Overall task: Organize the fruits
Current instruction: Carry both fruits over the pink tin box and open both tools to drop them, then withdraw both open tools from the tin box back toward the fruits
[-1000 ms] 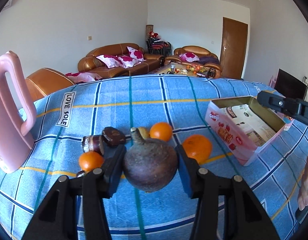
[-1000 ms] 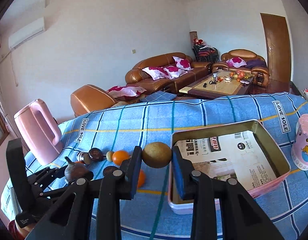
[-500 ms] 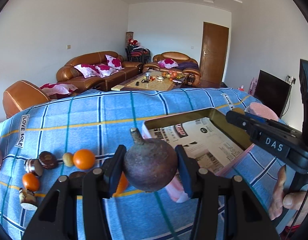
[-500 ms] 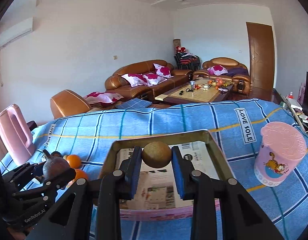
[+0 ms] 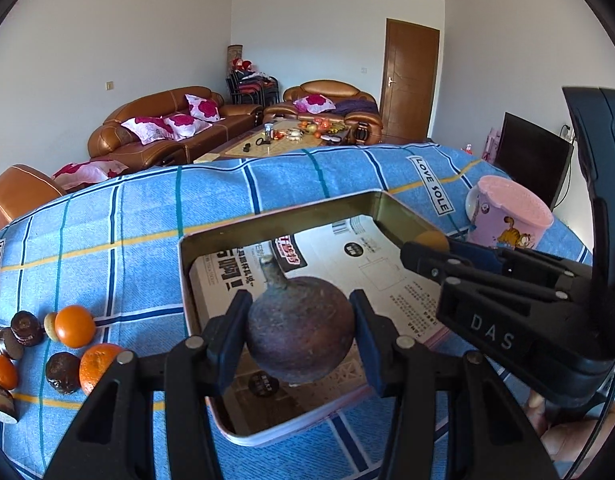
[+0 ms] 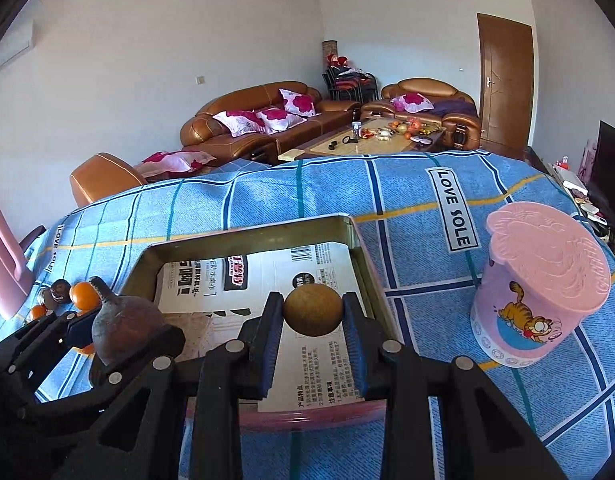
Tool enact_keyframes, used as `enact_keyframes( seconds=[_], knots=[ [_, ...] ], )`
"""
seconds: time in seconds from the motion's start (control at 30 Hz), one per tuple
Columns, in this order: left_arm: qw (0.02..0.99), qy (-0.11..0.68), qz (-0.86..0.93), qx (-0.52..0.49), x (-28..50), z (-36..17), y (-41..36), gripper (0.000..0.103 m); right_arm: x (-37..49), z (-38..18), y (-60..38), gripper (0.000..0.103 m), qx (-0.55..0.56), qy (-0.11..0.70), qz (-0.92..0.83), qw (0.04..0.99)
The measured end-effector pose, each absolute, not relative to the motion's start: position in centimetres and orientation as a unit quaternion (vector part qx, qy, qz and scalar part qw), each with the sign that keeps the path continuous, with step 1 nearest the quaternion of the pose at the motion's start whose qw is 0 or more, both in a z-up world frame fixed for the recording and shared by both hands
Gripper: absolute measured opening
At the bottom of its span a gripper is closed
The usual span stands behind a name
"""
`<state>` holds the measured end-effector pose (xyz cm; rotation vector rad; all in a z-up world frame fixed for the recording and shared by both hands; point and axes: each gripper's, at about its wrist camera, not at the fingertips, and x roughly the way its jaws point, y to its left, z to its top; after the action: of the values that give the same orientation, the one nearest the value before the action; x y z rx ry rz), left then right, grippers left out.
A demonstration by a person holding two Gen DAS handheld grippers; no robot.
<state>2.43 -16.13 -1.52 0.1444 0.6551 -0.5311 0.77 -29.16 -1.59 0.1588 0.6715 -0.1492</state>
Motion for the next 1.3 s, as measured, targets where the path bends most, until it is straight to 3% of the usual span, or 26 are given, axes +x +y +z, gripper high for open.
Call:
enact_keyframes(
  seconds=[0.47,0.53,0.7,0.9,1.3],
  knots=[
    [0.899,0.347,-0.256,0.080,3.0,-2.4,-16.4,0.052,1.1,-2.6,-28.3,0.033,0.087,0.349,-0.049,0.932],
    [0.901,0.345,-0.252,0.082,3.0,-2.3,-16.4,0.053,1.1,-2.6,-28.2,0.036,0.087,0.348,-0.046,0.932],
    [0.909,0.330,-0.242,0.076,2.7,-1.9,-15.9,0.070,0.9,-2.2,-28.3,0.065,0.097,0.332,-0.050,0.937],
    [0.932,0.269,-0.227,0.084,0.8,-0.6,-15.4,0.100,-0.4,-0.7,-29.2,0.065,0.125,0.279,-0.054,0.951],
    [0.952,0.251,-0.163,0.070,1.7,0.2,-11.4,0.103,-1.8,0.1,-29.6,0.066,0.140,0.210,-0.068,0.965]
  ],
)
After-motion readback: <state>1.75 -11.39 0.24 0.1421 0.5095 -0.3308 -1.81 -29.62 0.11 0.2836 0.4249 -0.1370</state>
